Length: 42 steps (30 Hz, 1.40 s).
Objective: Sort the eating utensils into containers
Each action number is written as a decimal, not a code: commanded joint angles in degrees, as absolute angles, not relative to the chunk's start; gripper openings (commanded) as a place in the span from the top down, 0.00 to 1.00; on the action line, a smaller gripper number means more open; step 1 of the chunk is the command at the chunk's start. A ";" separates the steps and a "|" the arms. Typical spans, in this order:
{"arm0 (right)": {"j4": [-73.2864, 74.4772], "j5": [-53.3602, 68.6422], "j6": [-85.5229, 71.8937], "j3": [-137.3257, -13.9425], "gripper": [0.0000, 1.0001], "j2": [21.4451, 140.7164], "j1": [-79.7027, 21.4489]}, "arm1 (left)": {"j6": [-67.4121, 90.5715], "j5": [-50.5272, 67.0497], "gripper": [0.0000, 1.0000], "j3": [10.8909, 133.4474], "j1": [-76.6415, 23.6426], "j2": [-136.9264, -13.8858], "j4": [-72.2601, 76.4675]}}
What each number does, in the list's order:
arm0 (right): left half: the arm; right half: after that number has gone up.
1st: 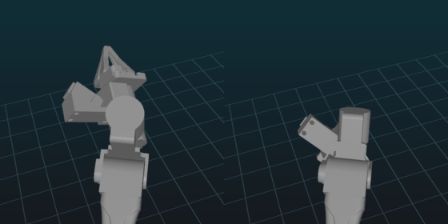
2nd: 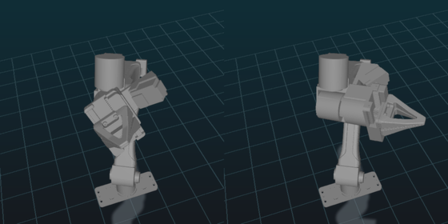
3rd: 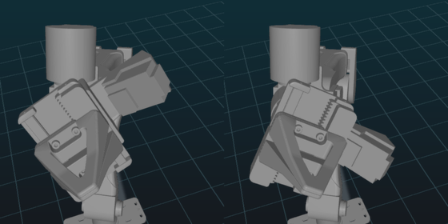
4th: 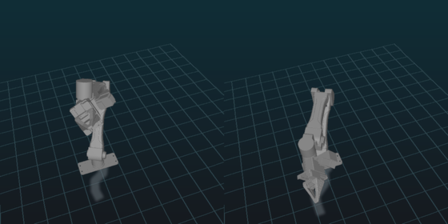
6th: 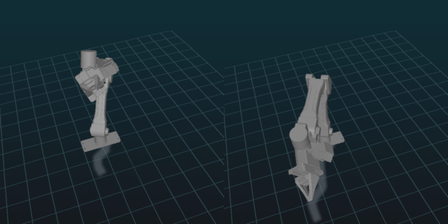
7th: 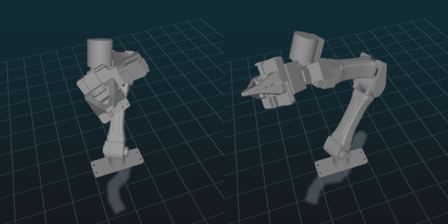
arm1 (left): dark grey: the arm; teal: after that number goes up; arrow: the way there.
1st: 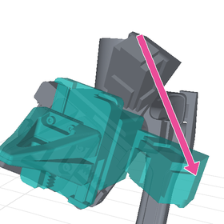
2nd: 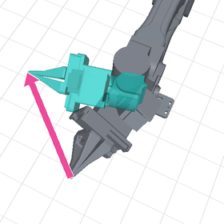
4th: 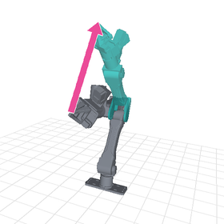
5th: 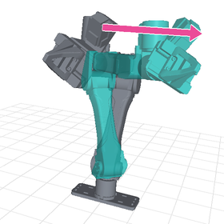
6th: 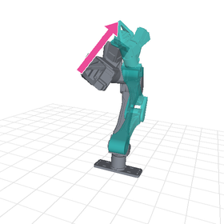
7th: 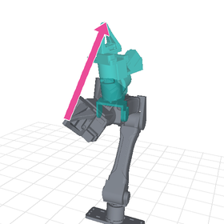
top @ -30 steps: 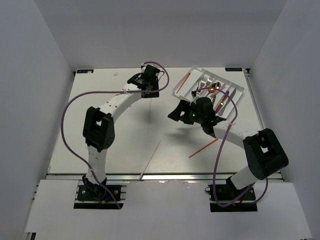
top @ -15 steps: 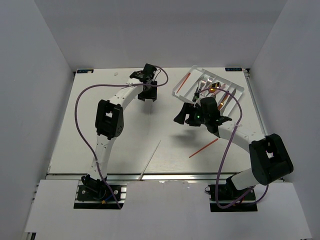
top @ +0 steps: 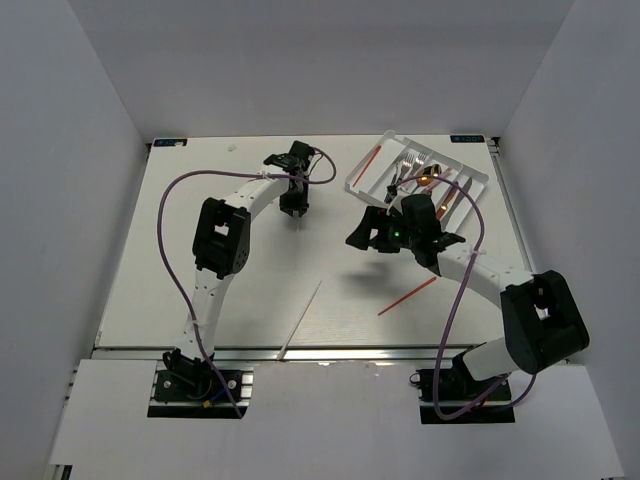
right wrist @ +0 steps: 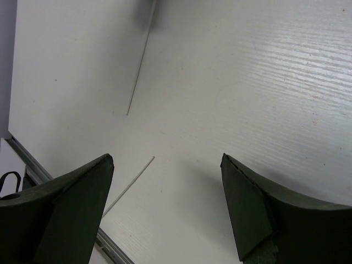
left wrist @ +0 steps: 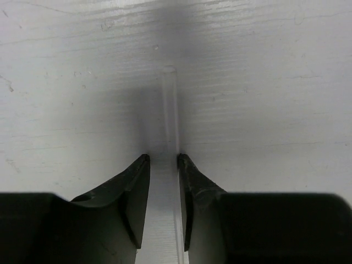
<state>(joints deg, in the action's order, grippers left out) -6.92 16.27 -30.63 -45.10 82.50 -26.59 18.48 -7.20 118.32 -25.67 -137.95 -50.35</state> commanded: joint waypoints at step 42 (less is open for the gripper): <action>-24.25 33.05 -36.47 -43.77 0.19 94.56 -24.61 | 26.28 -7.82 1.00 107.31 -26.81 -123.66 -39.20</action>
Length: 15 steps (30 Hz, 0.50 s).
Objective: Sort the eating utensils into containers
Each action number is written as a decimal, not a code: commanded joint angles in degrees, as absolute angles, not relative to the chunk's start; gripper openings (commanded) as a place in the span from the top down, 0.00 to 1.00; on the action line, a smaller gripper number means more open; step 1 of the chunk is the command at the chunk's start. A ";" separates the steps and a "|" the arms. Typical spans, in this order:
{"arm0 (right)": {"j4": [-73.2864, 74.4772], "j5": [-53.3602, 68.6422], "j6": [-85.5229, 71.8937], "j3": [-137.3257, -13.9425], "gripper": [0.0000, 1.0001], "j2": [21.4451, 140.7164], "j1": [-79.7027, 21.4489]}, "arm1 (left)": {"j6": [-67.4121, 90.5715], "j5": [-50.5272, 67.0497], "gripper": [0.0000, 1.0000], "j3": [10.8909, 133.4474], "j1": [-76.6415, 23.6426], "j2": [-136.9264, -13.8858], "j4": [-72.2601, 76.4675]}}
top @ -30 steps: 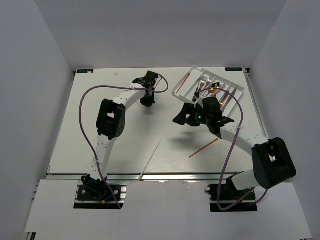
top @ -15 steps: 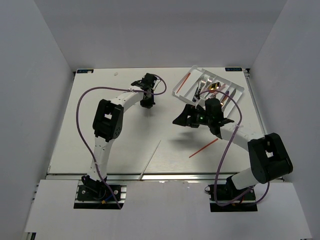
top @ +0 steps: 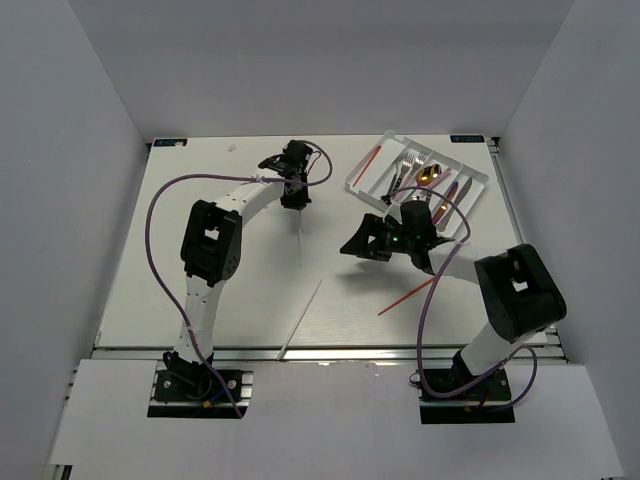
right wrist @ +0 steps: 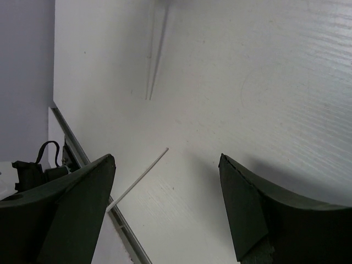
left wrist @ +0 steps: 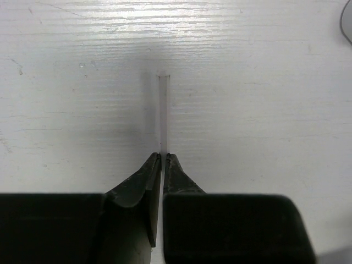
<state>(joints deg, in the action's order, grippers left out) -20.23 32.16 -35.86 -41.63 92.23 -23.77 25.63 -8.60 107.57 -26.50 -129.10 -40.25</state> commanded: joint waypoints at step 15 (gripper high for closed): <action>-32.96 28.22 -36.29 -58.95 0.22 110.73 -29.44 | 26.72 -5.98 1.00 104.06 -26.81 -120.68 -37.00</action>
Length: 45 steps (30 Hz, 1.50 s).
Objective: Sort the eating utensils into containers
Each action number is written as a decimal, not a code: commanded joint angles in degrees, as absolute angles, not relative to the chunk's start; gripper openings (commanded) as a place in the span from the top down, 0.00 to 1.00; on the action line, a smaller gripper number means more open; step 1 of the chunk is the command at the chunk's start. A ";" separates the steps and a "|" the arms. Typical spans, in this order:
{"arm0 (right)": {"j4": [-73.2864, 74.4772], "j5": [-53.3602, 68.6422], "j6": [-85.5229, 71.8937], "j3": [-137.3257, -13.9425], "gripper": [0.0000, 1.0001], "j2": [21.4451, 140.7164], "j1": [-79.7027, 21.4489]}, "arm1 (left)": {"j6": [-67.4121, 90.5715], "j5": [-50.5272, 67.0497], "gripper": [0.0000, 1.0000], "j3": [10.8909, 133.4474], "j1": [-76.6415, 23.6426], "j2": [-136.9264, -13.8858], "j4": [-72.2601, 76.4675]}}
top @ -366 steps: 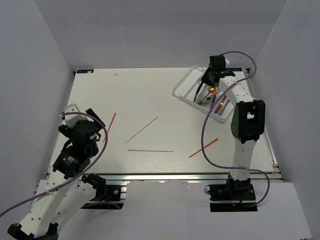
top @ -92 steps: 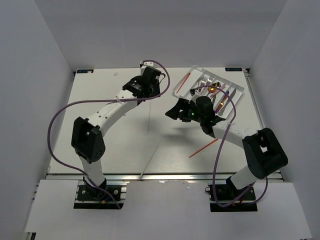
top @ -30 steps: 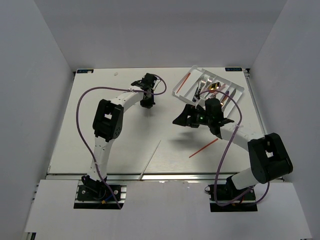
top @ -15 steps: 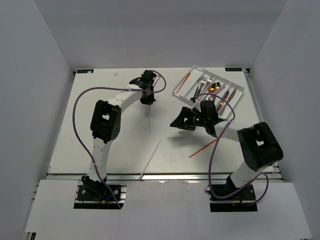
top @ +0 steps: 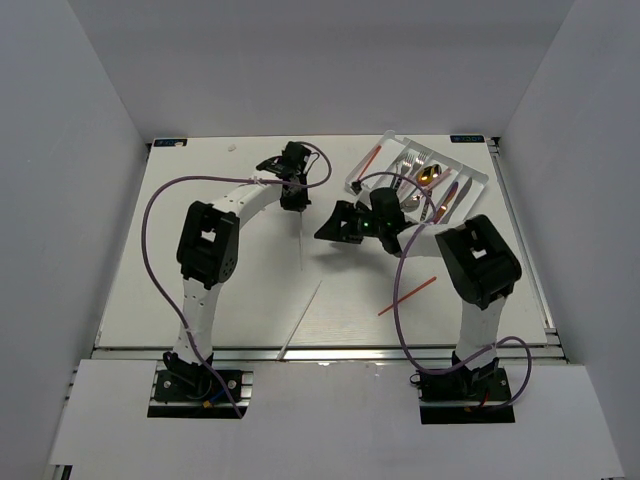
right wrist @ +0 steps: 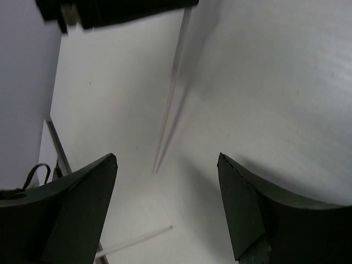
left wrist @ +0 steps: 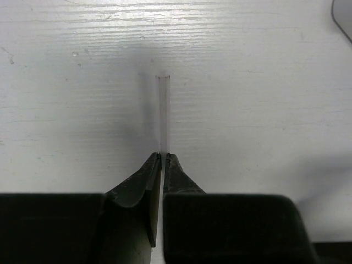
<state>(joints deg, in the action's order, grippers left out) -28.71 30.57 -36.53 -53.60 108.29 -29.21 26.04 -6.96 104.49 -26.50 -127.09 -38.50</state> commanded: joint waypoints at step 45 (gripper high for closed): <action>-22.38 18.65 -54.76 -78.46 1.00 118.82 -19.70 | 20.66 -16.70 0.02 80.01 -26.89 -86.06 -35.78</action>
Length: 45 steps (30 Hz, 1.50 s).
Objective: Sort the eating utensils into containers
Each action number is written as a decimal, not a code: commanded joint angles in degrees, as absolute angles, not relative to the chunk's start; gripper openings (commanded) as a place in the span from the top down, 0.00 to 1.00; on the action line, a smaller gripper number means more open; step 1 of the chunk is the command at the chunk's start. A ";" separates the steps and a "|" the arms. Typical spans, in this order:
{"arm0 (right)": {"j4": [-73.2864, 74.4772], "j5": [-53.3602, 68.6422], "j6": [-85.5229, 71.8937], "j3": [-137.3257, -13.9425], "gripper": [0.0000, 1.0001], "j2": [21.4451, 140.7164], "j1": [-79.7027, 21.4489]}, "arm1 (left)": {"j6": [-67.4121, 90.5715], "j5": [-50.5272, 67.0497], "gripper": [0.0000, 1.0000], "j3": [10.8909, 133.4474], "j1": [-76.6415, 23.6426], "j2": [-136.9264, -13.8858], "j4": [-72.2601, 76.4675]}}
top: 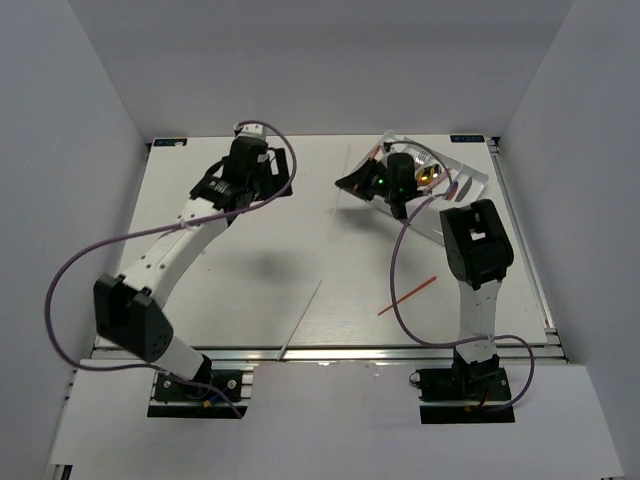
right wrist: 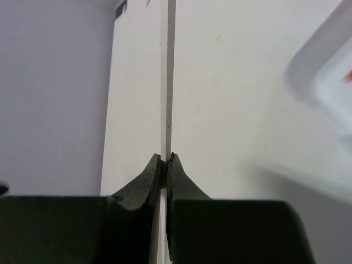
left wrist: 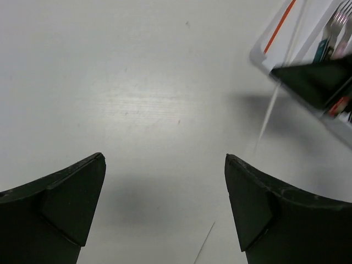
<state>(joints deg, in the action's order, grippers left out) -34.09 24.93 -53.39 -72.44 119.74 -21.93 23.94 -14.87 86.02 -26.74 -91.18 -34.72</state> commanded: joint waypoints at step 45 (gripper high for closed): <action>-0.09 -2.90 -48.96 -116.81 0.36 138.87 -12.13 | 17.05 -3.78 0.02 54.40 -29.18 -76.55 -28.13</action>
